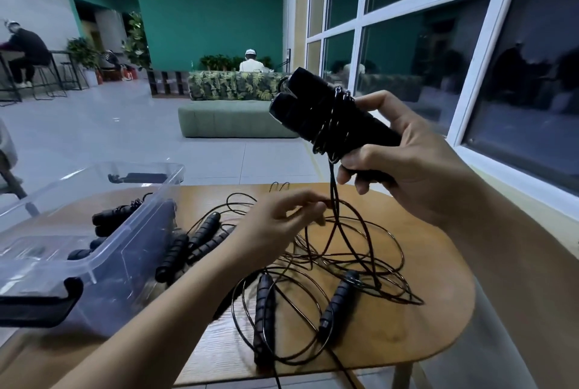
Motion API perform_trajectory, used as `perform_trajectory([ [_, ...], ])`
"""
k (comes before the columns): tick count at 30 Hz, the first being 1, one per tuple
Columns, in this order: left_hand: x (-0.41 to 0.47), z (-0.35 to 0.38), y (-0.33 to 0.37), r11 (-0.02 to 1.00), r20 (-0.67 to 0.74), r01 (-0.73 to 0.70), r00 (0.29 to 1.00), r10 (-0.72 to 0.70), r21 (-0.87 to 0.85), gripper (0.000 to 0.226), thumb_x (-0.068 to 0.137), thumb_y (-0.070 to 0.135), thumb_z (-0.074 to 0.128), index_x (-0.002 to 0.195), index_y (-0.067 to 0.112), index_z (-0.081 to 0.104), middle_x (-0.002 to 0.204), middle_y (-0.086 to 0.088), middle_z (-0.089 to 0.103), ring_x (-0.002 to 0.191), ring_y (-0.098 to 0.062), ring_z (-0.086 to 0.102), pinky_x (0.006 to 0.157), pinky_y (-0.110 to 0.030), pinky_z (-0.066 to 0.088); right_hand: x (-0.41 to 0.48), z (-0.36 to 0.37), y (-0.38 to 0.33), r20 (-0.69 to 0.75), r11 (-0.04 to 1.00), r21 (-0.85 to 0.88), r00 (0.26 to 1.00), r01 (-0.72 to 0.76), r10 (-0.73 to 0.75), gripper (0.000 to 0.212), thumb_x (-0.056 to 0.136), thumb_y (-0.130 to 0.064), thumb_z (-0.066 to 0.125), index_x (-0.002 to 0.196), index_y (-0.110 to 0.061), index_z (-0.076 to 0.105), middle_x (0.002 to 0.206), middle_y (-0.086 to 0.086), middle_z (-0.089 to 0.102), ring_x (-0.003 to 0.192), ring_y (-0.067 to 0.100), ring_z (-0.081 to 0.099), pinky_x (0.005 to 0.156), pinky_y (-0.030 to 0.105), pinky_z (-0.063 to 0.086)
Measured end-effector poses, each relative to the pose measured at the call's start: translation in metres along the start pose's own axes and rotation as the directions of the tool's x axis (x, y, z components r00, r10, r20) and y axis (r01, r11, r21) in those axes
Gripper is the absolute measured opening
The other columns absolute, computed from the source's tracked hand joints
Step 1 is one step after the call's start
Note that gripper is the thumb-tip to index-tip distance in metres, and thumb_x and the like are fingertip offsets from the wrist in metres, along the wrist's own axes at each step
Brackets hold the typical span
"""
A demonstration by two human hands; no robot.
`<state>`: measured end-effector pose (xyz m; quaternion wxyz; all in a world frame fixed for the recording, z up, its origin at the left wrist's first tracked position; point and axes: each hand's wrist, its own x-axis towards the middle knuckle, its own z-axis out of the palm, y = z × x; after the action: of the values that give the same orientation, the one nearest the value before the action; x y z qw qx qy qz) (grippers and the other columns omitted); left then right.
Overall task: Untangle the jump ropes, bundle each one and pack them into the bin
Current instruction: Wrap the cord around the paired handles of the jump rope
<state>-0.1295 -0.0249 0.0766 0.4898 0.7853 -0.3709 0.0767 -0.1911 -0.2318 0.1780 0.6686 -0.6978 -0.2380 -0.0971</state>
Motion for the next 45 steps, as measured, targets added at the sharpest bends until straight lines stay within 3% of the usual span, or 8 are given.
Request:
perform_trajectory([
  [10,0.003,-0.026,-0.089,0.896,-0.323,0.445,0.849,-0.419,0.006,0.015,0.101,0.026,0.069,0.092,0.029,0.080,0.071,0.005,0.076,0.057,-0.005,0.063,0.059,-0.029,0.049,0.003,-0.016,-0.024,-0.072,0.996,0.014,0.994,0.085,-0.084,0.049,0.087,0.018,0.066,0.124,-0.014,0.058,0.091,0.013,0.072,0.069,0.032,0.072,0.052,0.030,0.053],
  [13,-0.002,-0.040,-0.115,0.793,-0.469,0.609,0.699,-0.540,-0.007,0.015,0.096,0.015,0.064,0.103,0.024,0.074,0.089,0.000,0.079,0.077,-0.016,0.073,0.071,-0.036,0.061,0.004,-0.021,-0.029,-0.087,0.995,0.009,0.991,0.103,-0.102,0.048,0.086,0.017,0.068,0.123,-0.014,0.059,0.092,0.013,0.072,0.068,0.032,0.071,0.052,0.031,0.053],
  [17,0.000,-0.048,-0.103,0.741,-0.529,0.622,0.730,-0.433,0.252,0.051,0.083,0.011,0.063,0.129,0.032,0.064,0.137,-0.003,0.058,0.124,-0.025,0.056,0.105,-0.040,0.046,0.005,-0.023,-0.027,-0.088,0.996,0.006,0.992,0.094,-0.094,0.049,0.087,0.017,0.068,0.125,-0.012,0.058,0.093,0.010,0.072,0.069,0.032,0.072,0.053,0.032,0.053],
  [21,0.008,-0.051,-0.057,0.877,-0.026,0.453,0.890,-0.455,0.159,0.081,0.071,0.004,0.073,0.138,0.047,0.060,0.149,0.013,0.053,0.131,-0.011,0.054,0.100,-0.019,0.043,0.009,-0.019,-0.024,-0.092,0.995,0.002,0.991,0.096,-0.096,0.050,0.086,0.017,0.069,0.126,-0.012,0.058,0.093,0.010,0.073,0.070,0.034,0.072,0.054,0.032,0.054],
  [27,-0.001,-0.085,0.004,0.977,0.557,0.211,0.813,-0.172,-0.007,0.103,0.080,-0.018,0.070,0.162,0.036,0.037,0.165,0.020,0.041,0.156,0.001,0.028,0.127,-0.032,0.021,0.019,-0.015,-0.027,-0.104,0.994,-0.039,0.989,0.106,-0.109,0.054,0.084,0.016,0.072,0.130,-0.009,0.057,0.096,0.010,0.075,0.073,0.037,0.073,0.056,0.034,0.055],
  [35,0.007,-0.066,0.025,0.858,0.131,0.320,0.947,-0.292,-0.401,0.052,0.107,-0.004,0.030,0.143,0.017,0.061,0.130,-0.011,0.075,0.128,-0.026,0.068,0.112,-0.046,0.048,0.021,-0.012,-0.014,-0.144,0.992,-0.049,0.982,0.114,-0.121,0.054,0.085,0.018,0.073,0.127,-0.012,0.059,0.095,0.010,0.077,0.076,0.039,0.075,0.057,0.036,0.056],
  [40,0.022,-0.052,0.025,0.968,-0.116,0.225,0.964,-0.237,-0.112,0.052,0.094,0.060,0.064,0.137,0.031,0.064,0.129,0.015,0.073,0.118,0.000,0.068,0.110,-0.038,0.052,0.021,-0.008,-0.010,-0.166,0.990,0.018,0.977,0.140,-0.135,0.054,0.085,0.016,0.072,0.126,-0.015,0.058,0.095,0.013,0.077,0.076,0.039,0.075,0.057,0.035,0.055],
  [45,0.026,-0.022,0.031,0.977,-0.113,0.003,0.993,0.022,0.212,0.045,0.093,0.056,0.075,0.132,0.036,0.064,0.129,0.020,0.068,0.124,0.003,0.060,0.102,-0.025,0.049,0.016,0.007,0.010,-0.119,0.991,0.033,0.985,0.129,-0.124,0.055,0.087,0.018,0.072,0.130,-0.012,0.058,0.094,0.019,0.076,0.076,0.038,0.074,0.058,0.036,0.055],
])
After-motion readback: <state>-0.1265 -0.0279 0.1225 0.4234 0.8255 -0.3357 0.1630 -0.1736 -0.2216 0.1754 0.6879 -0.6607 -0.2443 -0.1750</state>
